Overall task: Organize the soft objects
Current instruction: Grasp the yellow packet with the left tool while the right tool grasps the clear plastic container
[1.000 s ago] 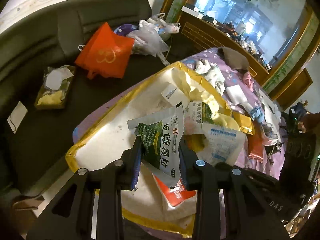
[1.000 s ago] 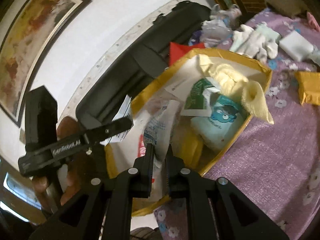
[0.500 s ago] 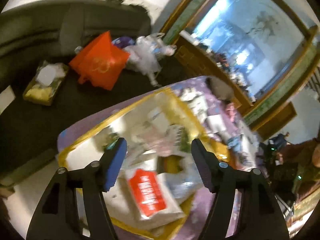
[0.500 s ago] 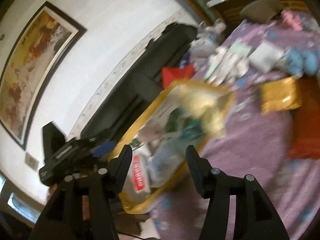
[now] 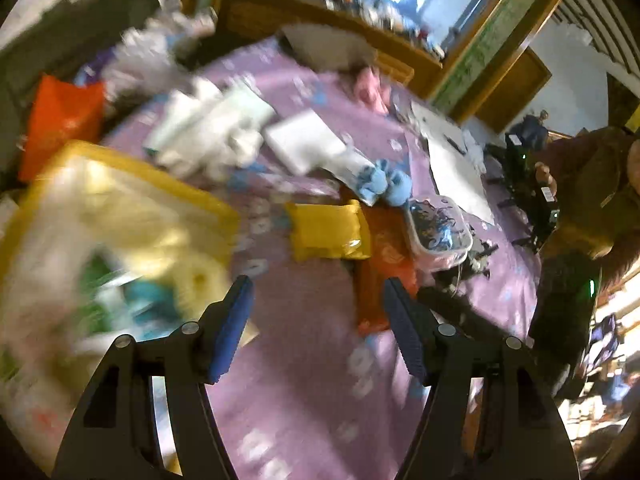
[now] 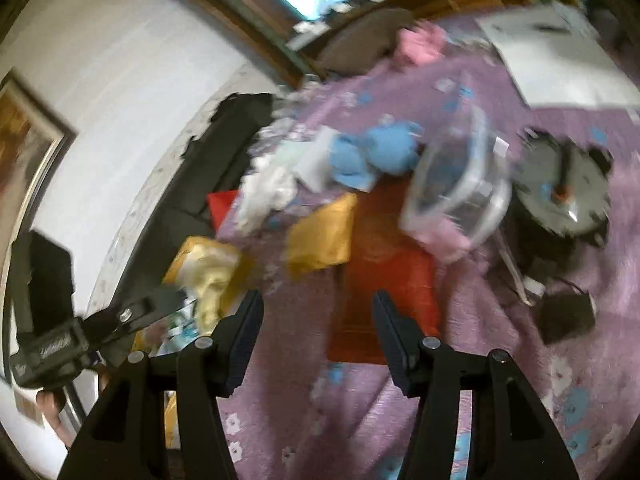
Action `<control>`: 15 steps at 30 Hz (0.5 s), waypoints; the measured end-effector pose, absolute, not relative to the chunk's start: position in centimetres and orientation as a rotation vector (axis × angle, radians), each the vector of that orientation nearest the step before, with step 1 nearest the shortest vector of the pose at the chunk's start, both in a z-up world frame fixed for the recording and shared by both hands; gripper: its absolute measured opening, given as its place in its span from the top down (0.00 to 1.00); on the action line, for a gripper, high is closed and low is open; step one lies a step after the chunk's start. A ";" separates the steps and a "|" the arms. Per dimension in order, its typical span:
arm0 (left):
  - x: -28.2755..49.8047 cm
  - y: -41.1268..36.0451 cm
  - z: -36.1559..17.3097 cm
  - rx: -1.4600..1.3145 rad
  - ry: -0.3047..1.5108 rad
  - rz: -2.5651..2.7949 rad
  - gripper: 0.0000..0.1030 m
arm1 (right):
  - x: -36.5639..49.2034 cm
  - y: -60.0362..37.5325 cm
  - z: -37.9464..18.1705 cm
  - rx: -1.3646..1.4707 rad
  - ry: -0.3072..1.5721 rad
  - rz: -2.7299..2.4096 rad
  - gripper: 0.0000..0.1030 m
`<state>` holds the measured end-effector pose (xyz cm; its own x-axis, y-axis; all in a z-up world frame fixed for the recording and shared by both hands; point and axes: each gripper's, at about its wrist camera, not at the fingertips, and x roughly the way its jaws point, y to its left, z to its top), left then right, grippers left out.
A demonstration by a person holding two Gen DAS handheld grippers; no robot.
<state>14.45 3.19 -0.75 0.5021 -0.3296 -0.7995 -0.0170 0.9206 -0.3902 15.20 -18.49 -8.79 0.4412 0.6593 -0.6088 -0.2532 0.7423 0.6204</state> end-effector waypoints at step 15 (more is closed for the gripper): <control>26.7 -0.4 -7.9 -0.219 1.264 -0.271 0.34 | 15.7 -22.5 -9.7 0.674 1.032 0.573 0.46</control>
<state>26.71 -0.43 -7.90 0.2778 -0.3197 -0.9059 0.0803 0.9474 -0.3098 15.69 -22.53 -9.71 0.4043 0.7097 -0.5770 -0.1152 0.6653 0.7376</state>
